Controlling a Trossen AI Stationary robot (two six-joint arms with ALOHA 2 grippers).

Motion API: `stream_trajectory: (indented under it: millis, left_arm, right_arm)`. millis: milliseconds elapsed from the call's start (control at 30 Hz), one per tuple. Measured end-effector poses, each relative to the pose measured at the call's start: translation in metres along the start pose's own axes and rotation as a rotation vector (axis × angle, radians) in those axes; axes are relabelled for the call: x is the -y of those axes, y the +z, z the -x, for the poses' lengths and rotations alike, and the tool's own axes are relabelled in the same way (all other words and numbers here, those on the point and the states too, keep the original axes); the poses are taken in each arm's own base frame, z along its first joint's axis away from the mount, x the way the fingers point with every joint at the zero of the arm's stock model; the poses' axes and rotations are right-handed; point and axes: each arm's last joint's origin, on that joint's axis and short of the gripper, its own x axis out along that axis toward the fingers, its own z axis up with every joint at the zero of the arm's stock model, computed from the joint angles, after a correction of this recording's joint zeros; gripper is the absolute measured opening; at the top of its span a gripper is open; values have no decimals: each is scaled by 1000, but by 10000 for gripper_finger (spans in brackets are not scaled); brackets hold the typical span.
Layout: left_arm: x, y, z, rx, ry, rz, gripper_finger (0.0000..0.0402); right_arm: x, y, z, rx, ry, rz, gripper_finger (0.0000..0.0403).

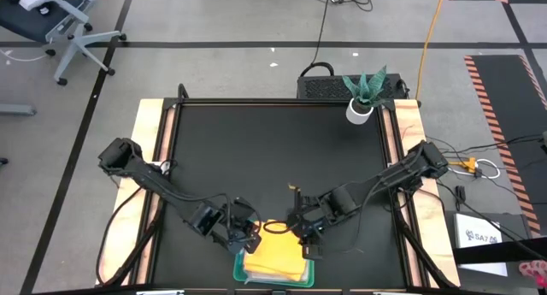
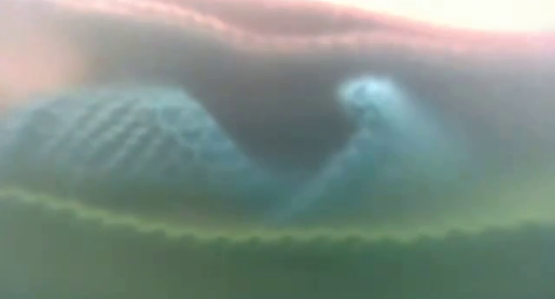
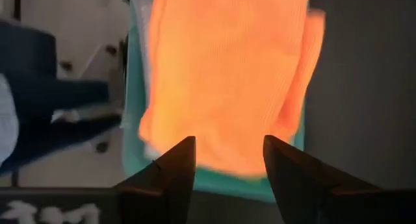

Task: Fold microfiber towels
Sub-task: Put the folded orange microfiber cloth into the green transparent bin

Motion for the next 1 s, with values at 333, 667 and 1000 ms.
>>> stream_trajectory:
  millis: [333,667,1000]
  left_arm:
    - [-1,2,-1,4,3,1,1]
    - [0,0,0,-5,0,-43,1]
    - [-25,-13,7,-32,271,-200,1]
  right_arm:
    - [6,-2,-42,43,-59,67,108]
    - [35,-41,-94,-27,-24,-81,6]
    - [37,-43,-100,0,1,-81,1]
